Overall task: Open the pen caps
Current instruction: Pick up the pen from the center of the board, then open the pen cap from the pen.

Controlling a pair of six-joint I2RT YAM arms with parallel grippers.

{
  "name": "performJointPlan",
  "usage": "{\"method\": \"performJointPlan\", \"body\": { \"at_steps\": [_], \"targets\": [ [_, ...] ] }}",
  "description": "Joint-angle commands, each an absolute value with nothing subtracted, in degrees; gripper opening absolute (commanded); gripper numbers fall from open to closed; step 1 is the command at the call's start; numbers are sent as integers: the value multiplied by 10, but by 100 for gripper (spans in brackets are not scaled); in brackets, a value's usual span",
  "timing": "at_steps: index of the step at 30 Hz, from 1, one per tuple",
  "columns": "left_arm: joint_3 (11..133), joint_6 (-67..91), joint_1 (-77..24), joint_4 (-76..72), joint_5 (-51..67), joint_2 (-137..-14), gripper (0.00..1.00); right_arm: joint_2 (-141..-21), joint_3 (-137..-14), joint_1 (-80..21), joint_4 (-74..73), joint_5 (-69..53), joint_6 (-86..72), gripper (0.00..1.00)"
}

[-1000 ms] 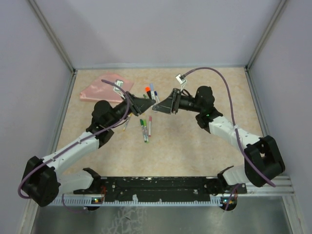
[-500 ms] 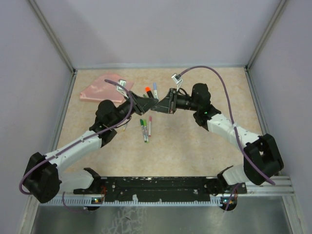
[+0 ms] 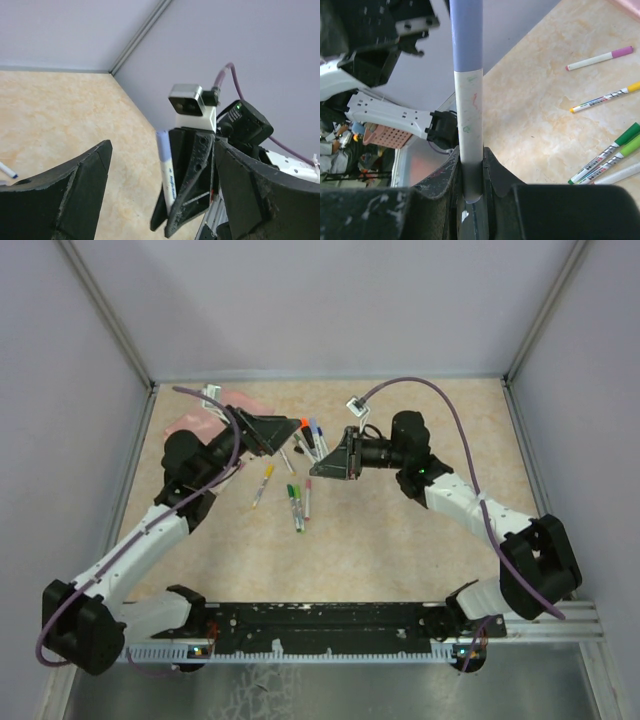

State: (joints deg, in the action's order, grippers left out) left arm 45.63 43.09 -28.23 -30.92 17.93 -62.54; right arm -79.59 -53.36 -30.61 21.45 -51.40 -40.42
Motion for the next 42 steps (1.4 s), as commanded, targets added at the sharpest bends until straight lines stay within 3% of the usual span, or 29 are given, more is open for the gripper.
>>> {"method": "performJointPlan", "body": {
  "at_steps": [1, 7, 15, 22, 28, 30, 32, 36, 37, 39, 42],
  "targets": [
    [512, 496, -214, -297, 342, -662, 82, -779, -560, -311, 242, -555, -386, 0],
    [579, 524, -202, -307, 453, -726, 71, -780, -559, -311, 241, -565, -389, 0],
    [611, 445, -235, -218, 401, -733, 70, -783, -565, -311, 238, -570, -390, 0],
    [611, 430, -253, -201, 386, -742, 58, -788, -564, -311, 242, -572, -395, 0],
    [606, 433, -259, -216, 392, -749, 40, -789, -564, -311, 240, -572, -395, 0],
    [606, 437, -260, -221, 396, -754, 30, -790, -564, -311, 241, -573, -395, 0],
    [608, 440, -261, -224, 401, -758, 14, -790, -564, -311, 239, -573, -395, 0],
    [612, 439, -267, -230, 406, -760, 0, -789, -565, -310, 236, -573, -394, 0],
    [611, 438, -267, -231, 405, -758, 0, -789, -566, -311, 235, -571, -394, 6],
    [602, 436, -267, -235, 401, -755, 0, -788, -568, -310, 234, -565, -398, 31],
    [584, 442, -268, -250, 388, -745, 0, -782, -566, -304, 271, -550, -435, 47]
  ]
}}
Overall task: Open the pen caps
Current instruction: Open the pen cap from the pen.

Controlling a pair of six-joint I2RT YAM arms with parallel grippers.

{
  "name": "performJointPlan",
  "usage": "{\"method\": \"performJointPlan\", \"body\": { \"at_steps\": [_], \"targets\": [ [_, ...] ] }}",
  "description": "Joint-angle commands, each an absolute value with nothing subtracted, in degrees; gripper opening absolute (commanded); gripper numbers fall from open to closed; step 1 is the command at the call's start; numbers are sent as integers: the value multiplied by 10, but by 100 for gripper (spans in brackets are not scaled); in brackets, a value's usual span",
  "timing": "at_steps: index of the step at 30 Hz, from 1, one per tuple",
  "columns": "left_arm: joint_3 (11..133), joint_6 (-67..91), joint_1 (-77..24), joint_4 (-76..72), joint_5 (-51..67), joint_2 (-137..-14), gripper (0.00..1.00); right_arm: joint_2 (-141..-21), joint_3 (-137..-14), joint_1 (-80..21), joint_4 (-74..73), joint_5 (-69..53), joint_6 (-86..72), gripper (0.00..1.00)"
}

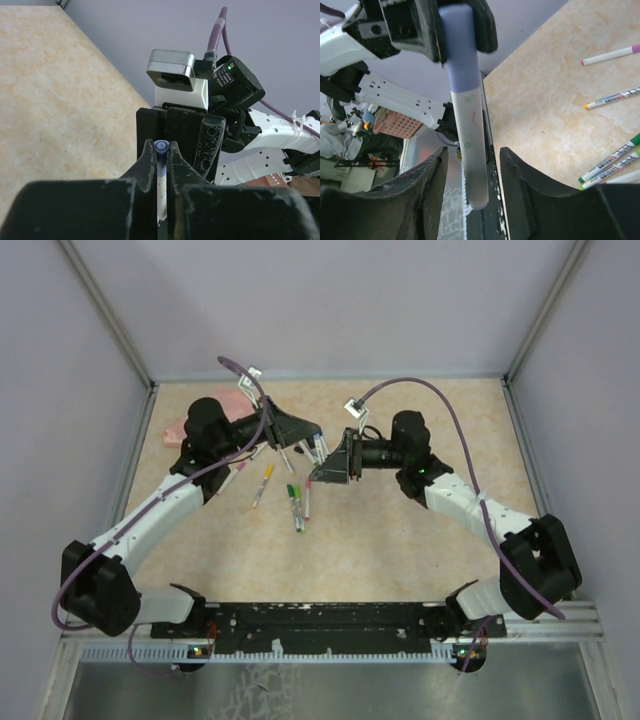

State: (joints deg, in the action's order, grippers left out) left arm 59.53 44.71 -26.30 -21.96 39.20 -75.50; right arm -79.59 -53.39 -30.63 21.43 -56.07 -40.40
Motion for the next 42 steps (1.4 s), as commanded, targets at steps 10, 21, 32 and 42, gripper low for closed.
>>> {"method": "performJointPlan", "body": {
  "at_steps": [10, 21, 32, 42],
  "targets": [
    [552, 451, -273, -276, 357, -724, 0, -778, -557, -295, 307, -534, -482, 22],
    [551, 470, -273, -288, 387, -734, 34, -778, -576, -294, 247, -557, -432, 0],
    [565, 481, -274, -289, 419, -754, 26, -779, -585, -298, 216, -569, -408, 0],
    [570, 463, -269, -303, 386, -748, 0, -780, -577, -299, 205, -577, -398, 0]
  ]
}}
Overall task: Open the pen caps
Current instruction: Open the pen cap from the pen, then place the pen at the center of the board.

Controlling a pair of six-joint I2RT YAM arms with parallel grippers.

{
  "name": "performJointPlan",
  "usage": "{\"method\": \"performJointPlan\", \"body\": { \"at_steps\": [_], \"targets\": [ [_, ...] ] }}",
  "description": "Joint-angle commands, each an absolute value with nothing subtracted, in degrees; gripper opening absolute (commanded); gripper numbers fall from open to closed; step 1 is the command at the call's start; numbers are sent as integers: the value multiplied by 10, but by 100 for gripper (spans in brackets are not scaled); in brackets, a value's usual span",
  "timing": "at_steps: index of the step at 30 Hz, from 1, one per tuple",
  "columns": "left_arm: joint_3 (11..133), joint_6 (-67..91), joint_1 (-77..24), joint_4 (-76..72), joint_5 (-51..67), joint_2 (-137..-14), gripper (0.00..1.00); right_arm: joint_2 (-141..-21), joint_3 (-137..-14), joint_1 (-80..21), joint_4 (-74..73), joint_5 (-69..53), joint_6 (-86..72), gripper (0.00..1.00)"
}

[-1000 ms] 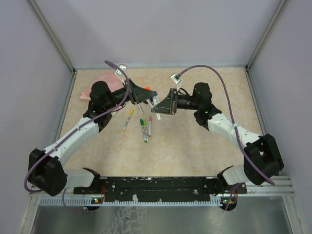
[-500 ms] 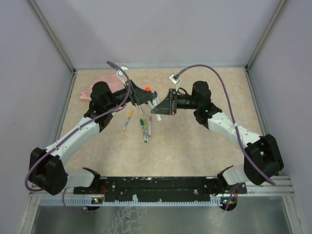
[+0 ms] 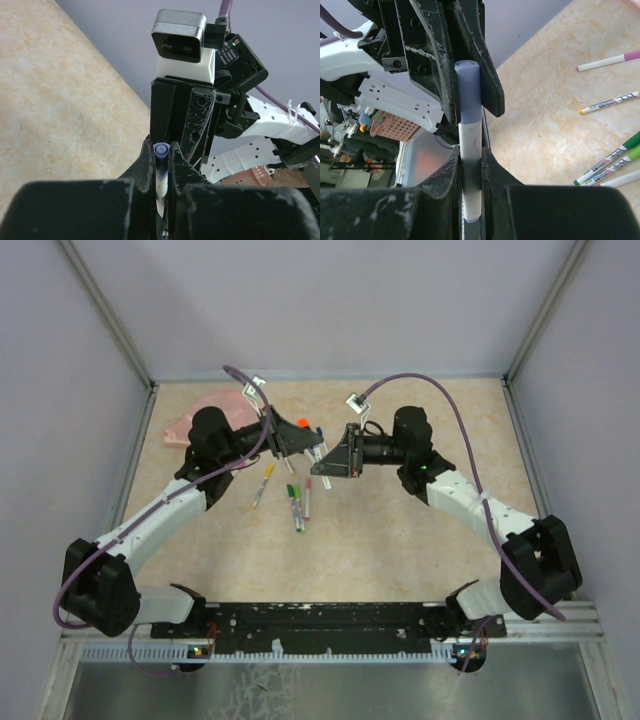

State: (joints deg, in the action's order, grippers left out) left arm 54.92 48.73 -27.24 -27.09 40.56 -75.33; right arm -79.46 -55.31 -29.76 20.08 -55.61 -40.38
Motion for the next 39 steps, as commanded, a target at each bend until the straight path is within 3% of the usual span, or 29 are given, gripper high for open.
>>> {"method": "performJointPlan", "body": {
  "at_steps": [1, 10, 18, 25, 32, 39],
  "targets": [
    [576, 452, -264, -302, 374, -748, 0, -780, -570, -299, 210, -580, -402, 0],
    [646, 441, -175, -451, 252, -812, 0, -755, -475, -302, 252, -580, -435, 0],
    [719, 432, -163, -453, 239, -840, 0, -713, -426, -303, 207, -542, -409, 0],
    [643, 390, -171, -276, 270, -761, 0, -684, -414, -303, -3, -338, -294, 0],
    [501, 358, -272, -47, 70, -644, 0, -683, -356, -315, -45, -196, -280, 0],
    [450, 420, -291, 26, 20, -630, 0, -729, -337, -364, -71, -123, -301, 0]
  ]
}}
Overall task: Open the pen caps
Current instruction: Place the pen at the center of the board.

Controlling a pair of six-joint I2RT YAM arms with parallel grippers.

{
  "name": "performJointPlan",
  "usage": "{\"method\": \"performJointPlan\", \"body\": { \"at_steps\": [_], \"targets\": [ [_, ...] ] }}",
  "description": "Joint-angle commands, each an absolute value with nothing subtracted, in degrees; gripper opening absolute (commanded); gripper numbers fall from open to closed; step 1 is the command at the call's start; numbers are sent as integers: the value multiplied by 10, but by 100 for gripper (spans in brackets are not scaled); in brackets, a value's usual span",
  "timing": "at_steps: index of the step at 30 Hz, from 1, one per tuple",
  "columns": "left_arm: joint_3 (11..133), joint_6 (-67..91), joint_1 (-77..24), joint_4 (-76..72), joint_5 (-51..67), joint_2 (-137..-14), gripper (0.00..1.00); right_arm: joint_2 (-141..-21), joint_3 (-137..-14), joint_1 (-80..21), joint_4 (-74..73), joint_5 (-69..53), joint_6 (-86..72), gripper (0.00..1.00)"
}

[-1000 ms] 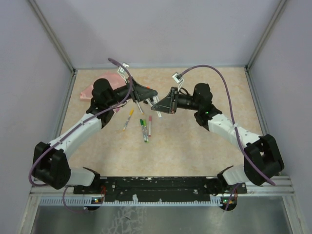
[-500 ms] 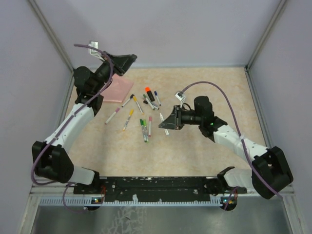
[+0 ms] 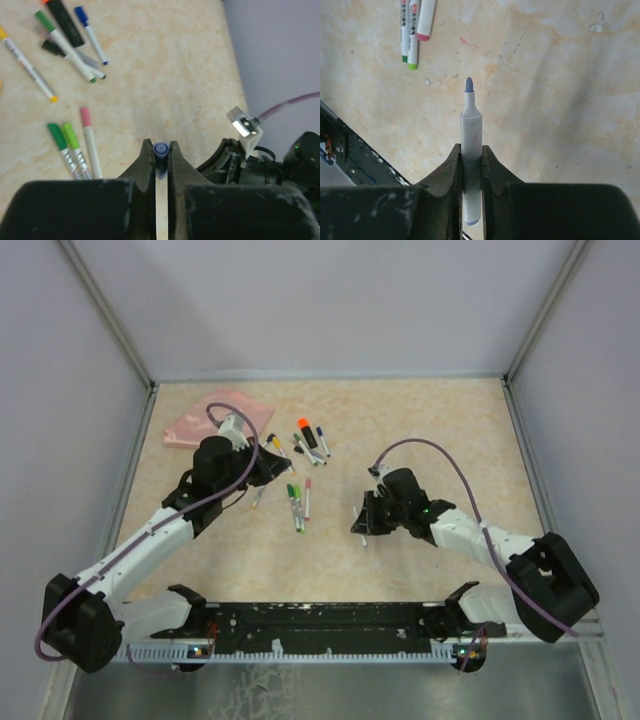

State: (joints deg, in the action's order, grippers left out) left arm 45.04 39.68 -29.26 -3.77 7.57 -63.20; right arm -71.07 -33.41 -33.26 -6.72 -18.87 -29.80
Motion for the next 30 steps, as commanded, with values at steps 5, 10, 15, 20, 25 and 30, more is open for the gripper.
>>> {"method": "performJointPlan", "body": {
  "at_steps": [5, 10, 15, 20, 25, 30],
  "targets": [
    [469, 400, -291, 36, 14, -665, 0, -794, -383, -415, -105, -44, -325, 0],
    [484, 381, -291, 78, 26, -667, 0, -873, -470, -456, -191, 13, -359, 1],
    [428, 370, -292, 80, 12, -609, 0, -899, -500, -475, -221, 47, -392, 4],
    [404, 350, -291, 81, 1, -570, 0, -913, -501, -491, -241, 63, -419, 14],
    [392, 345, -291, 70, 13, -559, 0, -924, -504, -505, -258, 78, -432, 20],
    [384, 352, -291, 76, 26, -550, 0, -920, -508, -509, -266, 79, -436, 28]
  ]
}}
